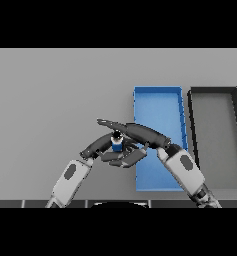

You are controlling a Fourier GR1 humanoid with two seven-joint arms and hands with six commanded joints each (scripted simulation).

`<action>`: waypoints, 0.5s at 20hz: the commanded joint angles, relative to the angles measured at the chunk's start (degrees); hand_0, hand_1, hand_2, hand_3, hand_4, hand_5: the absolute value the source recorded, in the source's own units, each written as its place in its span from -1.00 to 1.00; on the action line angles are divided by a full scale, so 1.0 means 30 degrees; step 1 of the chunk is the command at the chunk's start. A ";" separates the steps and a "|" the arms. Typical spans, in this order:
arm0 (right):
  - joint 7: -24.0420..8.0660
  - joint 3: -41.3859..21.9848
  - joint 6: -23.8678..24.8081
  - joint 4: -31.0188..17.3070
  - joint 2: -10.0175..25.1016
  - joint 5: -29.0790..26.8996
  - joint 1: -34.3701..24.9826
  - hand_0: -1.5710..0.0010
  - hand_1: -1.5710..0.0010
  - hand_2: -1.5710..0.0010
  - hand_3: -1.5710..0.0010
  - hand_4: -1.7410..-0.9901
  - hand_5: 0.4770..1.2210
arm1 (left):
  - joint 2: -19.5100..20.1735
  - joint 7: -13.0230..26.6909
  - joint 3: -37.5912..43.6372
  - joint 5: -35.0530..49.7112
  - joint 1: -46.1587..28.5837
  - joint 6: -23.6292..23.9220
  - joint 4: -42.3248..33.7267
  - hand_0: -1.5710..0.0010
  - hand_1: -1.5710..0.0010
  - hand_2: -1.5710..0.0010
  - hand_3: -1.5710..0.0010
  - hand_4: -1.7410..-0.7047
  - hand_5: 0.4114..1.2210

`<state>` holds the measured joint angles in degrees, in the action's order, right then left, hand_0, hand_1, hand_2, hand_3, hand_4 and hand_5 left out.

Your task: Pick up the blue pipe and place it into the blue bin.

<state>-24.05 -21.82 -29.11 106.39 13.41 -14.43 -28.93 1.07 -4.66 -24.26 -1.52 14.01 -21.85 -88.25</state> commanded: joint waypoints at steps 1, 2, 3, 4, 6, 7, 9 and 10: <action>0.0123 -0.0025 -0.0294 -0.0371 -0.0056 -0.0098 -0.0092 1.00 0.96 0.93 0.99 0.40 -0.90 | -0.0046 0.0053 0.0131 -0.0094 0.0099 0.0038 0.0069 -1.00 -1.00 -1.00 -1.00 -0.45 1.00; 0.0084 -0.0035 -0.0401 -0.0817 -0.0276 -0.0165 -0.0354 0.97 0.86 0.83 0.94 0.38 -0.89 | -0.0121 0.0098 0.0253 0.0084 0.0064 -0.0178 0.0159 -1.00 -1.00 -1.00 -1.00 -0.46 1.00; -0.0022 -0.0033 -0.0509 -0.1020 -0.0414 -0.0300 -0.0619 0.79 0.69 0.68 0.82 0.29 -0.89 | -0.0153 0.0405 0.0404 -0.0006 0.0124 -0.0012 0.0156 -1.00 -1.00 -1.00 -1.00 -0.56 1.00; -0.0058 -0.0032 -0.0574 -0.1237 -0.0545 -0.0304 -0.0881 0.49 0.44 0.45 0.61 0.17 -0.88 | -0.0288 0.0722 0.0336 -0.0012 -0.0014 -0.0029 0.0239 -1.00 -1.00 -0.96 -0.66 -0.65 1.00; 0.0197 -0.0341 -0.0575 -0.1373 -0.0776 0.0142 -0.0981 -0.04 -0.07 -0.07 0.16 -0.21 -0.86 | -0.0327 0.1082 0.0189 -0.0072 -0.0461 -0.0094 -0.0029 -1.00 -1.00 -0.96 -0.48 -0.78 1.00; 0.0353 -0.0288 -0.0562 -0.1520 -0.0803 0.0230 -0.1110 -0.23 -0.25 -0.26 0.00 -0.35 -0.79 | -0.0522 0.0993 0.0306 -0.0257 -0.0234 0.0064 0.0177 -1.00 -1.00 -0.97 -0.54 -0.82 1.00; 0.0974 -0.0102 -0.0427 -0.1856 -0.1226 -0.0344 -0.1056 -0.51 -0.52 -0.52 -0.31 -0.39 -0.48 | -0.0572 0.0774 0.0496 -0.0212 0.0051 -0.0160 0.0323 -1.00 -1.00 -0.98 -0.62 -0.89 1.00; 0.1177 -0.0070 -0.0440 -0.1900 -0.1358 -0.0483 -0.0853 -0.61 -0.62 -0.62 -0.45 -0.34 -0.18 | -0.0524 0.0857 0.0623 -0.0134 0.0020 -0.0304 0.0301 -1.00 -1.00 -0.98 -0.66 -0.91 1.00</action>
<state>-20.48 -22.03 -30.44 100.67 9.33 -15.86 -31.47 -0.49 -2.15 -22.39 -1.96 14.07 -22.86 -87.35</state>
